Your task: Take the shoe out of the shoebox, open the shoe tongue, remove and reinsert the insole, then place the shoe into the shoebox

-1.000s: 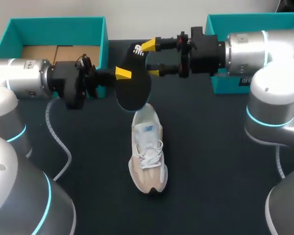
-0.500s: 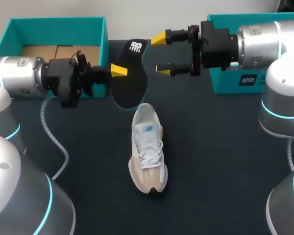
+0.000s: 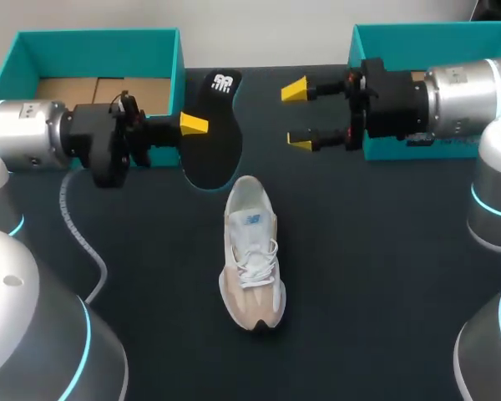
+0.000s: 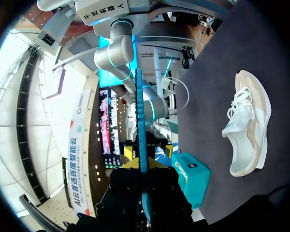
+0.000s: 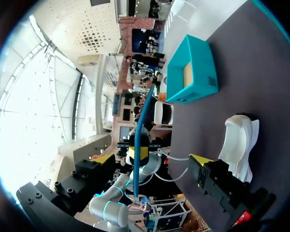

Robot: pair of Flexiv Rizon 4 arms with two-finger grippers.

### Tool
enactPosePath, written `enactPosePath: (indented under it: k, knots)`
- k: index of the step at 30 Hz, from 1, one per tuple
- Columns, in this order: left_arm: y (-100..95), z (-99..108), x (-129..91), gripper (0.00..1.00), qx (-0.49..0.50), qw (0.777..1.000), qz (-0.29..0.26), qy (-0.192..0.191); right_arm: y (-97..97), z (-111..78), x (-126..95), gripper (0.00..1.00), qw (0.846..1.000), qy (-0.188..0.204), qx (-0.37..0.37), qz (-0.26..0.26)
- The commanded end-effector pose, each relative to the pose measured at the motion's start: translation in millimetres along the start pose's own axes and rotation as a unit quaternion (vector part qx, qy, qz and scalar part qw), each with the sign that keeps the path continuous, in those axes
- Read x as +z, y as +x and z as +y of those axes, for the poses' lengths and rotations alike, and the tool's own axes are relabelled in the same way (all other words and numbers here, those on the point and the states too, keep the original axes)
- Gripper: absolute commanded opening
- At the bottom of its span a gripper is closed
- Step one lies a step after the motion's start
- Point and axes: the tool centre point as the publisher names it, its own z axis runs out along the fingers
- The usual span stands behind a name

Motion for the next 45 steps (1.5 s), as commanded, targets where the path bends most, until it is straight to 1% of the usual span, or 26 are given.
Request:
enactPosePath:
  k: [1, 16, 17, 18, 19, 20, 21, 22, 23, 24, 25, 26, 27, 28, 29, 30, 32, 33, 35, 38, 41, 45]
  knots:
    - [1.7, 0, -2, 0.0, 0.001, 1.0, 0.003, 0.002, 3.4, -8.9, -19, 1.0, 1.0, 0.007, 0.003, 0.005]
    - [1.8, 0, -2, 0.0, 0.0, 1.0, 0.006, 0.004, 3.4, -8.7, -20, 1.0, 1.0, 0.007, 0.006, 0.001]
    - [1.2, -4, -1, 0.0, -0.088, 0.996, 0.015, 0.007, 3.4, -8.7, -20, 1.0, 1.0, 0.007, 0.006, 0.001]
    - [-0.7, -8, -1, 0.0, -0.12, 0.993, 0.015, 0.005, 3.4, -8.7, -20, 1.0, 1.0, 0.007, 0.006, 0.001]
    - [-2.5, -12, -1, 0.0, -0.173, 0.985, 0.018, 0.001, 3.4, -8.7, -20, 1.0, 1.0, 0.007, 0.006, 0.001]
    - [-3.1, -16, -2, 0.0, -0.252, 0.967, 0.043, 0.005, 3.4, -8.7, -20, 1.0, 1.0, 0.007, 0.006, 0.001]
    - [-2.5, -19, -3, 0.0, -0.265, 0.963, 0.05, 0.002, 3.4, -8.7, -20, 1.0, 1.0, 0.007, 0.006, 0.001]
    - [-0.1, -21, -5, 0.0, -0.333, 0.94, 0.077, -0.003, 3.4, -8.7, -20, 1.0, 1.0, 0.007, 0.006, 0.001]
    - [0.8, -23, -6, 0.0, -0.358, 0.931, 0.07, 0.006, 3.4, -8.7, -20, 1.0, 1.0, 0.007, 0.006, 0.001]
    - [1.3, -22, -7, 0.0, -0.39, 0.918, 0.067, -0.01, 3.4, -8.7, -20, 1.0, 1.0, 0.007, 0.006, 0.001]
    - [1.6, -23, -9, 0.0, -0.438, 0.895, 0.076, -0.015, 3.4, -8.7, -20, 1.0, 1.0, 0.007, 0.006, 0.001]
    - [0.6, -23, -10, 0.0, -0.46, 0.885, 0.068, -0.023, 3.4, -8.7, -20, 1.0, 1.0, 0.007, 0.006, 0.001]
    - [1.1, -22, -12, 0.0, -0.492, 0.866, 0.082, -0.028, 3.4, -8.7, -20, 1.0, 1.0, 0.007, 0.006, 0.001]
    - [1.5, -23, -13, 0.0, -0.52, 0.85, 0.081, -0.02, 3.4, -8.7, -20, 1.0, 1.0, 0.007, 0.006, 0.001]
    - [1.5, -23, -15, 0.0, -0.552, 0.828, 0.089, -0.027, 3.4, -8.7, -20, 1.0, 1.0, 0.007, 0.006, 0.001]
    - [2.5, -23, -16, 0.0, -0.583, 0.806, 0.102, -0.026, 3.4, -8.7, -20, 1.0, 1.0, 0.007, 0.006, 0.001]
    - [5.3, -21, -16, 0.0, -0.623, 0.774, 0.105, -0.042, 3.4, -8.7, -20, 1.0, 1.0, 0.007, 0.006, 0.001]
    - [6.6, -21, -16, 0.0, -0.647, 0.754, 0.109, -0.034, 3.4, -8.7, -20, 1.0, 1.0, 0.007, 0.006, 0.001]
    - [7.6, -19, -14, 0.0, -0.699, 0.705, 0.112, -0.042, 3.4, -8.7, -20, 1.0, 1.0, 0.007, 0.006, 0.001]
    - [9.9, -17, -13, 0.0, -0.75, 0.652, 0.105, -0.037, 3.4, -8.7, -20, 1.0, 1.0, 0.007, 0.006, 0.001]
    - [11.4, -12, -13, 0.0, -0.813, 0.579, 0.067, -0.02, 3.4, -8.7, -20, 1.0, 1.0, 0.007, 0.006, 0.001]
    - [12.4, -9, -12, 0.0, -0.86, 0.509, 0.031, -0.008, 3.4, -8.7, -20, 1.0, 1.0, 0.007, 0.006, 0.001]
